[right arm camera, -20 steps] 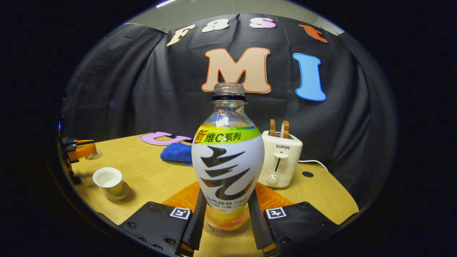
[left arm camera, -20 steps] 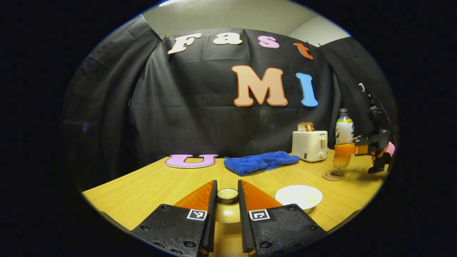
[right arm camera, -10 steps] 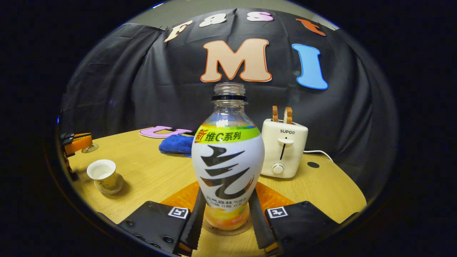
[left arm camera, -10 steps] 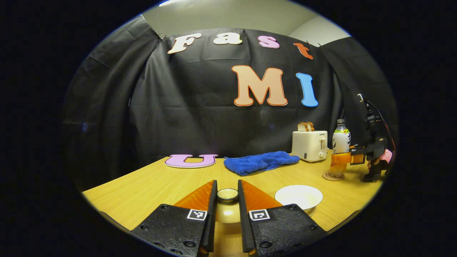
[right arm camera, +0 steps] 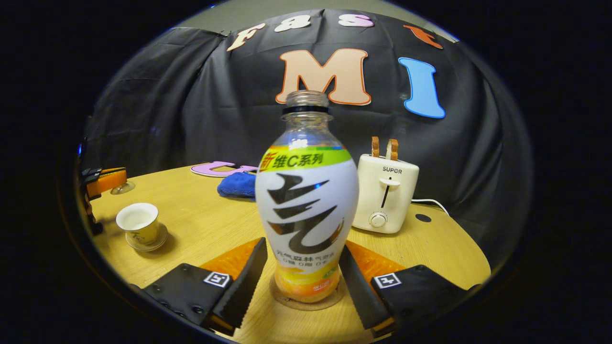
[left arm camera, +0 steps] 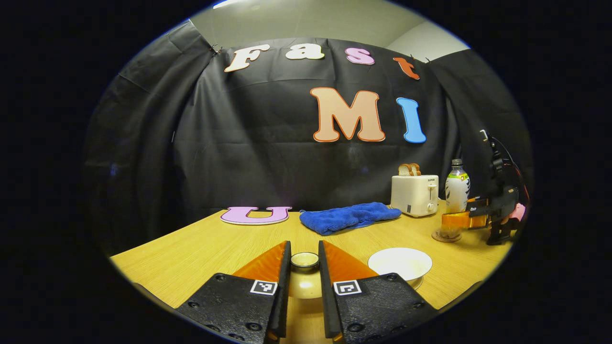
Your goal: Open the teacup lid with one hand, grasp the water bottle and pour water into the teacup with the other hand; after pouring, place the water bottle on the coaster and then close the teacup lid.
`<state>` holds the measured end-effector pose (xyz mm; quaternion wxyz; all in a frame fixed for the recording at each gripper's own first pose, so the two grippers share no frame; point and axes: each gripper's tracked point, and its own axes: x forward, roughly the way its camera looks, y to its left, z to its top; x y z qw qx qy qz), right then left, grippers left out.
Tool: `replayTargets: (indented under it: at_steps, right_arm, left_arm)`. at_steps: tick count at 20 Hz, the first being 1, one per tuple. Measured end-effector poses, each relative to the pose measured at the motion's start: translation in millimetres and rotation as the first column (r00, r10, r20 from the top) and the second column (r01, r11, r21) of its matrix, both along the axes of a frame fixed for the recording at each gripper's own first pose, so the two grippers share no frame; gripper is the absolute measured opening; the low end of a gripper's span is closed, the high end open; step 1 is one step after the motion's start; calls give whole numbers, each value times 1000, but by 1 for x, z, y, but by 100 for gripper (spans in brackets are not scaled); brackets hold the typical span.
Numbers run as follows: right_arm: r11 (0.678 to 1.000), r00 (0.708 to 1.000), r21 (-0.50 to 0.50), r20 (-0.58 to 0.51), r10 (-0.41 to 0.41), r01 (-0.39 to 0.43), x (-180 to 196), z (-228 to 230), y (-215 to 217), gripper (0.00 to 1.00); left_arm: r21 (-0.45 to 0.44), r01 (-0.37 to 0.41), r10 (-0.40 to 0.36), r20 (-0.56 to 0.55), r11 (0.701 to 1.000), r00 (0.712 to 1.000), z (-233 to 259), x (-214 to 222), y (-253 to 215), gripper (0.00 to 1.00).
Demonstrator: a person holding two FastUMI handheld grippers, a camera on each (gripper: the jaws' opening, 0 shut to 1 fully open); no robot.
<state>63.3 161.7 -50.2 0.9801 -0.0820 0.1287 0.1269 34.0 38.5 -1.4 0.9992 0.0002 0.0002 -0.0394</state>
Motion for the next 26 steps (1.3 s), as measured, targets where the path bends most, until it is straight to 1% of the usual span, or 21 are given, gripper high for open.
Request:
replayTargets:
  at_steps: [2, 3, 4, 5, 6, 7, 8, 10, 13, 15, 18, 19, 20, 21, 22, 23, 24, 25, 26]
  right_arm:
    - [1000, 1000, 1, 2, -2, 2, 0, -1, -1, 89]
    - [1000, 1000, 1, 1, -2, 2, 0, 0, -1, 97]
    - [1000, 1000, 2, 0, -2, 2, 0, -1, -1, 98]
    - [1000, 1000, 2, -6, -7, 7, -2, -1, -2, 89]
    - [1000, 1000, 1, -10, -11, 11, -5, -1, -3, 100]
    - [1000, 1000, -1, -10, -15, 15, -7, -1, -4, 98]
    - [1000, 1000, -1, -3, -22, 22, -7, 0, -6, 100]
    - [999, 999, 0, 9, -37, 37, -7, 1, -8, 98]
    - [999, 999, 6, -5, -53, 53, -16, -2, -9, 98]
    - [998, 998, 16, 16, -67, 66, -18, 3, -12, 98]
    - [996, 993, 45, 85, -82, 78, -19, 11, -12, 98]
    - [995, 991, 54, 102, -86, 80, -19, 14, -12, 100]
    - [994, 989, 67, 114, -92, 85, -21, 16, -13, 98]
    - [993, 988, 82, 123, -97, 88, -22, 18, -14, 98]
    - [991, 986, 101, 130, -102, 89, -26, 19, -14, 100]
    - [988, 985, 125, 136, -106, 90, -28, 21, -14, 98]
    - [984, 983, 153, 143, -113, 91, -31, 24, -15, 90]
    - [979, 980, 184, 157, -122, 92, -33, 29, -16, 90]
    - [977, 976, 192, 177, -129, 95, -35, 32, -18, 98]
  left_arm:
    - [0, 0, 0, 0, 1000, 1000, 1, -1, 0, 28]
    - [0, 0, 0, 0, 1000, 1000, 0, -1, 0, 28]
    - [0, 0, 0, 0, 1000, 1000, 0, -1, 0, 28]
    - [0, 0, 0, -1, 1000, 1000, 0, -1, 0, 28]
    - [0, 0, 0, 0, 1000, 1000, 0, -1, 0, 28]
    - [0, 0, 0, -1, 1000, 1000, 0, -1, 0, 28]
    - [0, 0, 0, -1, 1000, 1000, 0, -1, 0, 28]
    - [0, -2, 2, -1, 1000, 1000, 0, -1, 0, 28]
    - [-3, 3, -3, -3, 1000, 1000, 0, -1, -1, 28]
    - [-4, 12, -12, -4, 1000, 1000, 0, -1, -2, 28]
    - [-4, 32, -32, -3, 999, 999, 1, -3, -6, 28]
    - [-3, 39, -40, -3, 999, 999, 0, -3, -11, 28]
    - [-4, 49, -49, -2, 999, 999, 1, -2, -17, 28]
    - [-4, 60, -60, -1, 998, 998, 2, -1, -23, 28]
    - [-5, 71, -71, -1, 997, 997, 3, 0, -29, 28]
    - [-5, 84, -84, -1, 996, 996, 2, 0, -33, 28]
    - [-6, 98, -98, 0, 995, 995, 2, -1, -39, 28]
    - [-7, 114, -114, 0, 994, 994, 2, -2, -44, 28]
    - [-7, 129, -129, 1, 992, 992, 2, -2, -50, 28]
